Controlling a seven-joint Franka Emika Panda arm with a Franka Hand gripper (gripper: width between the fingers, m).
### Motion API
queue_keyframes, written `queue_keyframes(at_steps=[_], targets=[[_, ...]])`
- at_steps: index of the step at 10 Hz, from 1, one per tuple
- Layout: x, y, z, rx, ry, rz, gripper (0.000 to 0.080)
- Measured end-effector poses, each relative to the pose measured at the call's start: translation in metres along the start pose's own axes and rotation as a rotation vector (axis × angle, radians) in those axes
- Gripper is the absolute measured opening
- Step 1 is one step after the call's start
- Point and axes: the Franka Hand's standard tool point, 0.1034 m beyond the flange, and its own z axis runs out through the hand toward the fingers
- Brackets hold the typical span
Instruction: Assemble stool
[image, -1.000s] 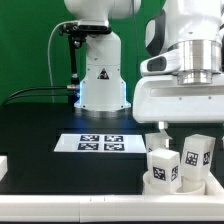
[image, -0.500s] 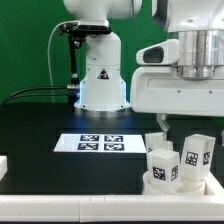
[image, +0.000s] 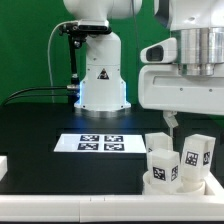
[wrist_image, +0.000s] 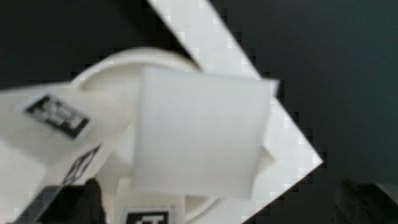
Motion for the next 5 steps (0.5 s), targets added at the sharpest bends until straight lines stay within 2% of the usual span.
queue_keyframes(at_steps=[2, 5], targets=[[0.001, 0.002, 0.006, 0.016, 0.017, 0.031, 0.0648], [-0.007, 0.004, 0.017, 0.001, 0.015, 0.026, 0.0648]])
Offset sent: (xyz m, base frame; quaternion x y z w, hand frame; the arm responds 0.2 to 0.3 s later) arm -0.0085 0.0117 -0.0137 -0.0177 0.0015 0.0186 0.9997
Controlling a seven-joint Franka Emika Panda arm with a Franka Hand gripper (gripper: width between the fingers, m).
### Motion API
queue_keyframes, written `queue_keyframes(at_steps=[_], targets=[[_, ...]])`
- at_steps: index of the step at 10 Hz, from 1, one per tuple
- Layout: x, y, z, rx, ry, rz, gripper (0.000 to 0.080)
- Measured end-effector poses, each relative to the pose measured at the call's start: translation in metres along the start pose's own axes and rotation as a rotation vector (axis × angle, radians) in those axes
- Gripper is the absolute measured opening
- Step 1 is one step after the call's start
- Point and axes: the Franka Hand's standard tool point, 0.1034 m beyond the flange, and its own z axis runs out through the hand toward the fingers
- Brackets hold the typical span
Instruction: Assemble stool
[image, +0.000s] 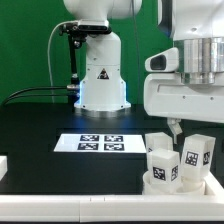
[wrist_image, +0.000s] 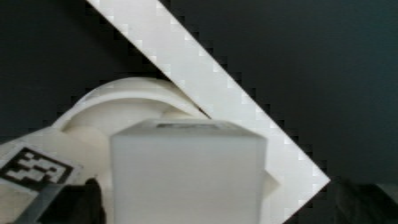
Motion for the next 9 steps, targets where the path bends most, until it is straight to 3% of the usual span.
queue_keyframes(at_steps=[3, 4, 5, 7, 9], targets=[[-0.0008, 0.0008, 0.0021, -0.003, -0.002, 0.022, 0.0622], [-0.0009, 0.0008, 0.0022, -0.003, -0.002, 0.038, 0.0441], [-0.0008, 0.0013, 0.0026, -0.004, -0.002, 0.118, 0.0333], [-0.0005, 0.0010, 0.0027, -0.003, -0.004, 0.237, 0.0333], [0.0006, -0.0033, 0.0038, -0.001, -0.014, 0.605, 0.0333]])
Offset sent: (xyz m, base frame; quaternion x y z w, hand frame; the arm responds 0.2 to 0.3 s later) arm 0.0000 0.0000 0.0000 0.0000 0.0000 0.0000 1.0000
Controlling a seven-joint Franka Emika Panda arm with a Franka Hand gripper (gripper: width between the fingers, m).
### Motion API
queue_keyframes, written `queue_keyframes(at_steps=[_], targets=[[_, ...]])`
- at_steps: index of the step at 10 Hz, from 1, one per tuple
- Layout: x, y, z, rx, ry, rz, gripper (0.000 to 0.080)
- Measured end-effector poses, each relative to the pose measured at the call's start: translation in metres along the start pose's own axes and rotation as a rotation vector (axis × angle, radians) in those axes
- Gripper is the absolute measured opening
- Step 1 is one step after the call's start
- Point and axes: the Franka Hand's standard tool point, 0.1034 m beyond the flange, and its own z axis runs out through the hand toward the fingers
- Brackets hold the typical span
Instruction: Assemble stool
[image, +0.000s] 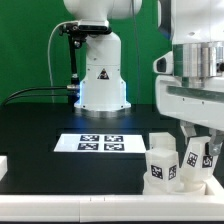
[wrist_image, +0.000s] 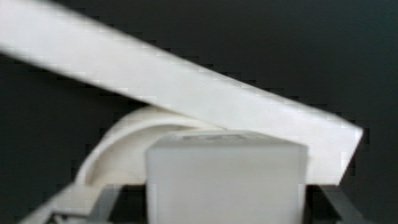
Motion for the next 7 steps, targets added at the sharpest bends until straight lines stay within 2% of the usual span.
queue_keyframes(at_steps=[2, 4, 6, 7], targets=[[-0.0007, -0.0025, 0.0006, 0.011, -0.026, 0.374, 0.0333], [0.0021, -0.0039, 0.0009, 0.019, -0.049, 0.570, 0.0333], [0.0022, -0.0037, 0.0011, 0.019, -0.048, 0.544, 0.0333], [0.0025, -0.0033, 0.0007, 0.018, -0.048, 0.488, 0.0433]])
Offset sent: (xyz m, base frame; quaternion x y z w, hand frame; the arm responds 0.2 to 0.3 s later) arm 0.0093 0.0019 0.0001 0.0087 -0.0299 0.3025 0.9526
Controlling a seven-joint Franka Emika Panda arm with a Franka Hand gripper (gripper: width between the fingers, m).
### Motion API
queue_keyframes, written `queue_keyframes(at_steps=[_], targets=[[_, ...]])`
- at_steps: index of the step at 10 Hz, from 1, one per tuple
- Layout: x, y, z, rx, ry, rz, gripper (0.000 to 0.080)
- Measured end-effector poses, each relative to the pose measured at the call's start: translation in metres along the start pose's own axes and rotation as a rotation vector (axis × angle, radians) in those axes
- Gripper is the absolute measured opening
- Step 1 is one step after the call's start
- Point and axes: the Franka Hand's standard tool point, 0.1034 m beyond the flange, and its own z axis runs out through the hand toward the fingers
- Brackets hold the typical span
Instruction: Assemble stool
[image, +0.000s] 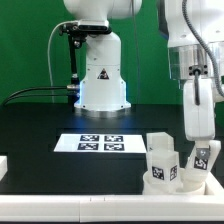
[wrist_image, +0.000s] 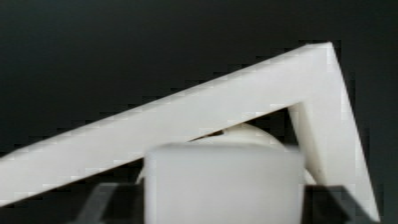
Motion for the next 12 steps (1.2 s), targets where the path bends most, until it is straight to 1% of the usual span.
queue_keyframes(at_steps=[1, 2, 3, 4, 5, 7, 8, 9, 10, 11, 12], targets=[[0.000, -0.002, -0.004, 0.001, -0.007, -0.078, 0.0433], [-0.003, -0.006, -0.015, 0.011, -0.020, -0.187, 0.0589], [-0.007, -0.007, -0.026, 0.010, -0.034, -0.314, 0.0637], [-0.011, -0.006, -0.031, 0.018, -0.038, -0.487, 0.0646], [-0.014, -0.002, -0.029, 0.017, -0.040, -0.608, 0.0646], [-0.011, -0.003, -0.028, 0.017, -0.036, -0.688, 0.0648], [-0.012, -0.003, -0.028, 0.017, -0.031, -0.783, 0.0648], [-0.015, -0.002, -0.028, 0.007, -0.016, -0.977, 0.0648], [-0.017, -0.003, -0.028, 0.017, -0.014, -1.211, 0.0648], [-0.014, -0.002, -0.023, 0.016, -0.028, -1.392, 0.0648], [-0.014, 0.000, -0.021, 0.016, -0.036, -1.488, 0.0648]])
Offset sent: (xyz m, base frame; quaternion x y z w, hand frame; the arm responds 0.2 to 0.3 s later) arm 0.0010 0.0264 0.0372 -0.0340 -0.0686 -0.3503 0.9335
